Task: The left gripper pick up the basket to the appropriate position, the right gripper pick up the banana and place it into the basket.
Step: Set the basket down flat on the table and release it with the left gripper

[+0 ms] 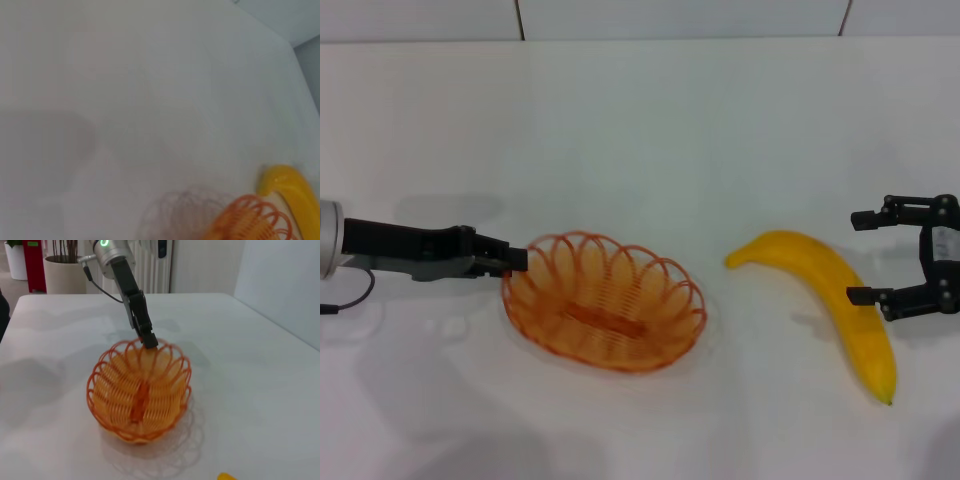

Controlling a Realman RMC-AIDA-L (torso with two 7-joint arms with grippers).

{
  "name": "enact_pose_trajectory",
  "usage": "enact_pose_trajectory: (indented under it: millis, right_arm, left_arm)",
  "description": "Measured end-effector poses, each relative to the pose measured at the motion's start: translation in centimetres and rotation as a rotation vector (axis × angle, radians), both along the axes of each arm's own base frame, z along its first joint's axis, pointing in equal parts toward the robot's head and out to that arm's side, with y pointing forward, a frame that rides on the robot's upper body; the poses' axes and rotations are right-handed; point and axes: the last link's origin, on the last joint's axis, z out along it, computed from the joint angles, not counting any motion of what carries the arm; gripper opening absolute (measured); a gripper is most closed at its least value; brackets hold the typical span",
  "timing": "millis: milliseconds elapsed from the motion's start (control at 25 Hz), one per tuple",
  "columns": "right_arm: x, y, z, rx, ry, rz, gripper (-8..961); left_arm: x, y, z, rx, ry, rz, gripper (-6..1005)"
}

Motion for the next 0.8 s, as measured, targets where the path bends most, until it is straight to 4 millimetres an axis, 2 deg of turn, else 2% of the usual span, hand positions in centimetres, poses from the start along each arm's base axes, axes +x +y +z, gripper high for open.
enact_pose_trajectory:
  millis: [40,240,680,800]
  right_arm:
    - [0.0,0.0,0.0,0.000,0.000,0.000,882]
    - [0.0,0.0,0.0,0.000,0.000,0.000,882]
    - [-0.1,0.1,0.0,-0.001,0.001,0.003,883]
    - [-0.2,-0.1,0.1,-0.003,0.014,0.007,883]
  left_arm:
    - [0.0,0.0,-0.1,-0.004,-0.004,0.000,244]
    - [0.4,-0.2,-0.3,-0.032,-0.008,-0.021,356]
    - [1.5,-1.0,-1.5,-0.152,0.040,-0.153,345]
    - [1.3,-1.1,-0.8,-0.139,0.066,-0.190,353]
